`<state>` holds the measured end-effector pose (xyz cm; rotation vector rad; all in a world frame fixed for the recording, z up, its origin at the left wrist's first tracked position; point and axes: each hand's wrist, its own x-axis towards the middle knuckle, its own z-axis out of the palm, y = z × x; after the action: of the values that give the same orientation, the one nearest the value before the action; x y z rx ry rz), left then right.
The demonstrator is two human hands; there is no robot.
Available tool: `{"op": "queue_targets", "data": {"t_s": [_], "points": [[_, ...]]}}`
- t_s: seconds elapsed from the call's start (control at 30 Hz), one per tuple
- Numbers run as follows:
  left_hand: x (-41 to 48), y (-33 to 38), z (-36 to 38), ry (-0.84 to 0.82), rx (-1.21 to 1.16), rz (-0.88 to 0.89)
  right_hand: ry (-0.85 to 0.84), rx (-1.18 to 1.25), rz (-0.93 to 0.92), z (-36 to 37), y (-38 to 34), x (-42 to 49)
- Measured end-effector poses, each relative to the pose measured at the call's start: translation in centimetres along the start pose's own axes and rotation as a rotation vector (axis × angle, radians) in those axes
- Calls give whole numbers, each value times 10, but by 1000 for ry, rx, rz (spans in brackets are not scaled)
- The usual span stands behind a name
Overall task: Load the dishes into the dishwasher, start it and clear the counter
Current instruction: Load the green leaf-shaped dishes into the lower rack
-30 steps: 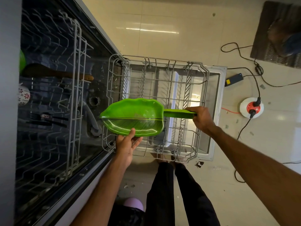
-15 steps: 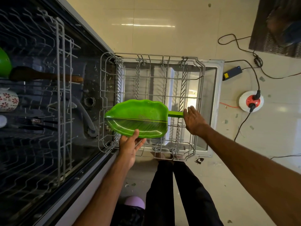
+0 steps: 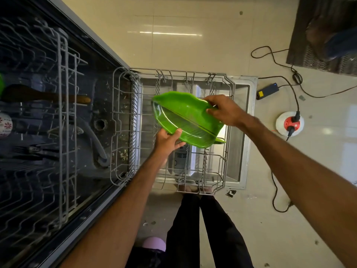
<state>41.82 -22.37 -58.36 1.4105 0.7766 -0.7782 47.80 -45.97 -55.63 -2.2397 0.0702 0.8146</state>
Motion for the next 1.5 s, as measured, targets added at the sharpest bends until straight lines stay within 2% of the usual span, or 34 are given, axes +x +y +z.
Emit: {"op": "queue_targets", "data": {"t_s": [0.07,0.13,0.2,0.23,0.33,0.4,0.5,0.87,1.2,1.5], "points": [[10,3,12,-71,128,55,55,-38,7,-8,4,7],[20,-4,18,-75,559,180,139,-78,15,-14,7,9],[27,-19,17,-74,1038,397,199,-141,21,-17,10,7],[27,-28,17,-126,1183,452,213,-164,30,-17,10,5],[19,-57,17,-261,1503,456,216,-210,45,-12,9,-3],[12,-72,17,-295,1637,484,200,-244,34,-6,7,-8],[1,-80,15,-259,1618,486,160,-269,16,4,1,-11],[-9,-86,0,-328,1592,457,56,-482,68,36,-10,-13],[-7,-78,1,-334,1501,427,32,-468,106,59,0,-12],[-9,-80,-2,-327,1477,407,-75,-507,191,62,6,-11]]}}
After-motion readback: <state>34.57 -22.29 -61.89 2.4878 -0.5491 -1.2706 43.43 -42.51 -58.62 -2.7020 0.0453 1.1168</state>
